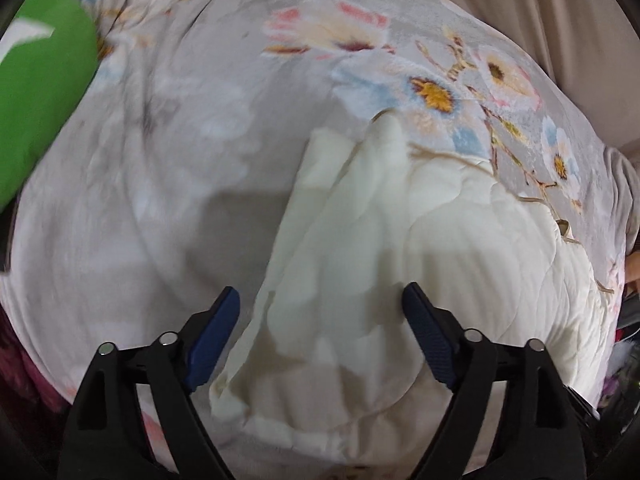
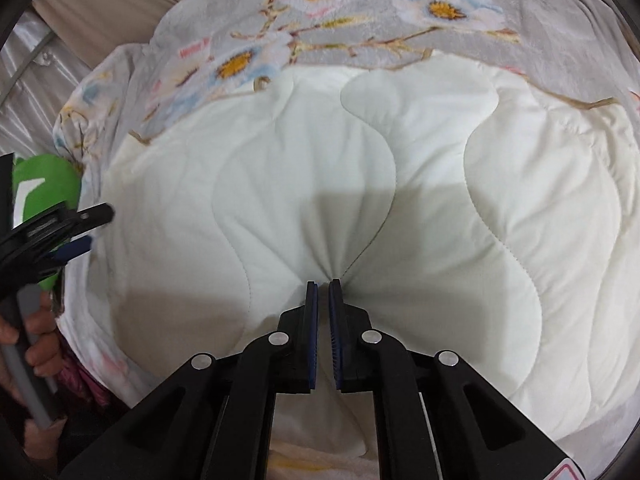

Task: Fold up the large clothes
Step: 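Lift the grasped edge and fold it over the jacket with both tools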

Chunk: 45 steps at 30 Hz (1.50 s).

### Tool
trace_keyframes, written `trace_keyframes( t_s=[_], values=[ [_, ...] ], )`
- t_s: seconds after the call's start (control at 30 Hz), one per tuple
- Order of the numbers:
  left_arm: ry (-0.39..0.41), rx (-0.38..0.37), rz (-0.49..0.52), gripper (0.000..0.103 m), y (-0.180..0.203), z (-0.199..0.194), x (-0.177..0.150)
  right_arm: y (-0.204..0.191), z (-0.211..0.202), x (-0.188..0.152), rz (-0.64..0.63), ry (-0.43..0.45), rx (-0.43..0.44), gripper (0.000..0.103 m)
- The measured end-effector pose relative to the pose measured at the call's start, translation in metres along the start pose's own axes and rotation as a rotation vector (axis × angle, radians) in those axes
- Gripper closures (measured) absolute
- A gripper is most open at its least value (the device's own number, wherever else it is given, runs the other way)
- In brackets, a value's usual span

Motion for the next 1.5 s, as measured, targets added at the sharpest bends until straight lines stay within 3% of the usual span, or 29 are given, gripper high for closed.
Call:
trace_keyframes(
  t_s=[0.17,0.3,0.37,0.43,0.47,0.5,0.6,0.8,0.93,1.03,1.13,1.17,1.23,1.37,1.5],
  values=[
    [-0.065,-0.05,-0.177,0.013,-0.041,0.007,-0.039,0.006,0.014,-0.005,0.032,-0.009,0.031,0.097],
    [-0.131,-0.175,-0.257,0.006,-0.034,0.03,-0.059,0.007,0.017,-0.006,0.038,-0.009,0.044,0.098],
    [-0.114,-0.189,-0.283,0.006,-0.026,0.034,-0.061,0.007,0.017,-0.006,0.032,-0.01,0.041,0.098],
    [-0.088,-0.212,-0.285,0.026,-0.02,0.026,-0.058,0.007,0.017,-0.006,0.025,-0.01,0.037,0.098],
    [-0.075,-0.23,-0.279,0.044,-0.016,0.02,-0.056,0.007,0.017,-0.005,0.022,-0.009,0.036,0.098],
    [-0.054,-0.241,-0.251,0.059,-0.01,0.009,-0.052,0.007,0.017,-0.005,0.02,-0.008,0.035,0.098],
    [0.019,-0.296,-0.133,0.071,0.017,-0.038,-0.04,0.007,0.019,-0.004,0.021,-0.007,0.038,0.098],
    [0.123,-0.479,0.192,0.074,0.134,-0.136,-0.048,0.014,0.013,-0.005,0.071,0.009,0.087,0.098],
    [0.123,-0.558,0.408,0.074,0.221,-0.158,-0.075,0.034,-0.031,-0.028,0.144,0.055,0.193,0.095],
    [0.064,-0.584,0.537,0.074,0.277,-0.145,-0.103,0.067,-0.054,-0.06,0.194,0.067,0.2,0.094],
    [-0.009,-0.569,0.652,0.074,0.324,-0.12,-0.143,0.115,-0.072,-0.093,0.321,0.09,0.179,0.094],
    [-0.042,-0.618,0.67,0.074,0.339,-0.114,-0.156,0.129,-0.079,-0.1,0.357,0.103,0.165,0.092],
    [-0.092,-0.573,0.735,0.074,0.366,-0.088,-0.185,0.157,-0.096,-0.111,0.42,0.145,0.134,0.091],
    [-0.132,-0.494,0.858,0.073,0.389,-0.045,-0.232,0.198,-0.134,-0.126,0.496,0.23,0.093,0.091],
    [-0.142,-0.452,0.904,0.071,0.394,-0.021,-0.251,0.219,-0.162,-0.125,0.486,0.285,0.043,0.09]
  ],
)
Point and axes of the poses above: each gripper's, at about its wrist camera, not at the fingertips, and z roughly the way its jaws point, y to its right, x to its top, the point moved 7 cm from there along z, roughly the way its jaws point, and after that the axes turned 4 degrees about y, right-handed, at the moved point
